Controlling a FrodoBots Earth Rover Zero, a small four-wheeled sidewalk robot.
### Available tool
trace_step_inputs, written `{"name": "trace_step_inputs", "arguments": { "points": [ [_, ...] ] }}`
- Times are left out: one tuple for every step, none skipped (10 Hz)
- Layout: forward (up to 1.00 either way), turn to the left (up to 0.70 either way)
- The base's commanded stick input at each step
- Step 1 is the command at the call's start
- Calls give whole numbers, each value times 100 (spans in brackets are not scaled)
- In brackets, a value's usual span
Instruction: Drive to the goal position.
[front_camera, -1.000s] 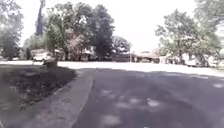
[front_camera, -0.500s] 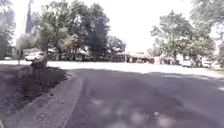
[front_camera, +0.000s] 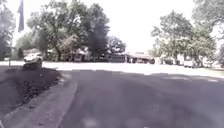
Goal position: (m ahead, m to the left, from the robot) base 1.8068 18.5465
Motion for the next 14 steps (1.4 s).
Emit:
{"name": "trace_step_inputs", "arguments": {
  "points": [
    [100,0],
    [100,0],
    [100,0],
    [100,0],
    [100,0],
    [100,0],
    [100,8],
    [100,26],
    [100,40],
    [100,40],
    [100,40],
    [100,8],
    [100,3],
    [100,3]
  ]
}}
